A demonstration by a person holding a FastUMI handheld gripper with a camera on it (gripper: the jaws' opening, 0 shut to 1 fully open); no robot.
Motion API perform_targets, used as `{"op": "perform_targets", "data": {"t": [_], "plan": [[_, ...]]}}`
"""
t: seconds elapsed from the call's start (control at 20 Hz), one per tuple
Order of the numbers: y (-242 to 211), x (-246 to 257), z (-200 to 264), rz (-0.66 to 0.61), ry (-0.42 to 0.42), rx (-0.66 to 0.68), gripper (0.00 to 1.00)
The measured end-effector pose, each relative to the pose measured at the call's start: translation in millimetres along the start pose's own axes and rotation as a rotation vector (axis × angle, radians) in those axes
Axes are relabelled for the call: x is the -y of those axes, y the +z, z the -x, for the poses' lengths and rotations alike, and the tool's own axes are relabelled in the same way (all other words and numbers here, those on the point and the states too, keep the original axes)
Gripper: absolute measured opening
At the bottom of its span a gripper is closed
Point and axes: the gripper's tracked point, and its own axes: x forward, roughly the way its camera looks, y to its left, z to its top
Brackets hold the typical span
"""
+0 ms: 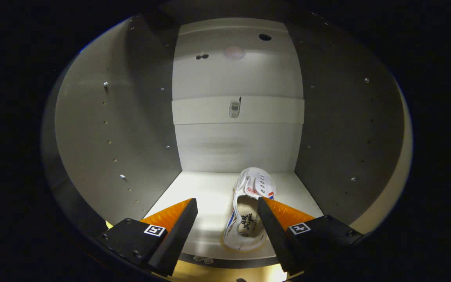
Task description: Open the shoe cabinet door, grab the shoes and put them into the shoe cabinet, then close the shoe cabinet door.
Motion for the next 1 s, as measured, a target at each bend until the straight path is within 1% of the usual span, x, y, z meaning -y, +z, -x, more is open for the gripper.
{"op": "perform_targets", "data": {"t": [0.15,0.3,0.55,0.8,1.0], "plan": [[20.4,-11.1,45.0,0.006,0.005,0.059,0.99],[35.6,-22.0,102.6,-0.01,0.021,0.106,0.99],[56.1,-27.4,219.0,-0.063,0.017,0.184,0.98],[57.0,-17.6,330.6,-0.168,0.041,0.205,0.97],[57.8,14.4,405.2,-0.217,0.017,0.252,0.98]]}}
